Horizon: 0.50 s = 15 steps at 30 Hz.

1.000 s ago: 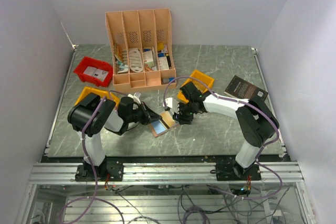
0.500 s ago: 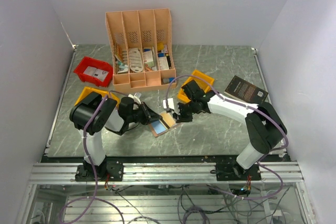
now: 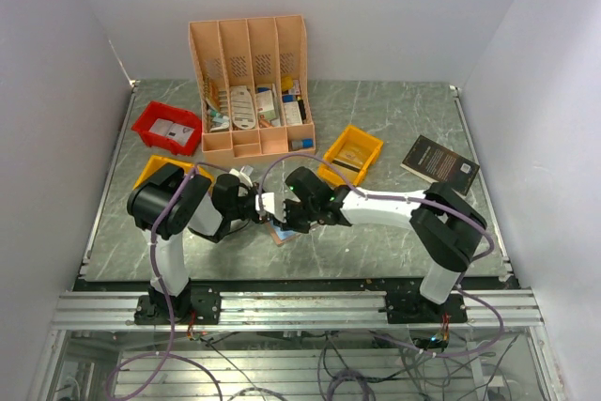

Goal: Put the credit cards into the card holder
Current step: Adjust the card holder at the center of the board.

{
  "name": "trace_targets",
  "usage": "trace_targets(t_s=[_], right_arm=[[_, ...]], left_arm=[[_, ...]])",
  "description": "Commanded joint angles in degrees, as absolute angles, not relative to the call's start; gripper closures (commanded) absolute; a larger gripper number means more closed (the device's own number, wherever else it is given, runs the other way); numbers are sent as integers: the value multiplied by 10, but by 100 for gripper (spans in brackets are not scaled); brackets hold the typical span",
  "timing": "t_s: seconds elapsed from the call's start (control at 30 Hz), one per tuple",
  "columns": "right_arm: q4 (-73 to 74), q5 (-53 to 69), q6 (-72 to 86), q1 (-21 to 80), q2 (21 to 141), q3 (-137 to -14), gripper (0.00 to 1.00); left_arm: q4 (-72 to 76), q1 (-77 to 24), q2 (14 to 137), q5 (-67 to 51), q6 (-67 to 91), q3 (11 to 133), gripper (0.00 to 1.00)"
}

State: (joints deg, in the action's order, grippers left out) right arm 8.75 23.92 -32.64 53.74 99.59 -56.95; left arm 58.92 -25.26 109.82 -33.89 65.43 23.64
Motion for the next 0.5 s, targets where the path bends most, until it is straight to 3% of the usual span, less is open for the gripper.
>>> trace_targets(t_s=[0.0, 0.47], right_arm=[[24, 133, -269, 549, 1021, -571, 100], [18, 21, -275, 561, 1046, -568, 100]], left_arm=[[553, -257, 1118, -328, 633, 230, 82], [553, -256, 1118, -329, 632, 231, 78]])
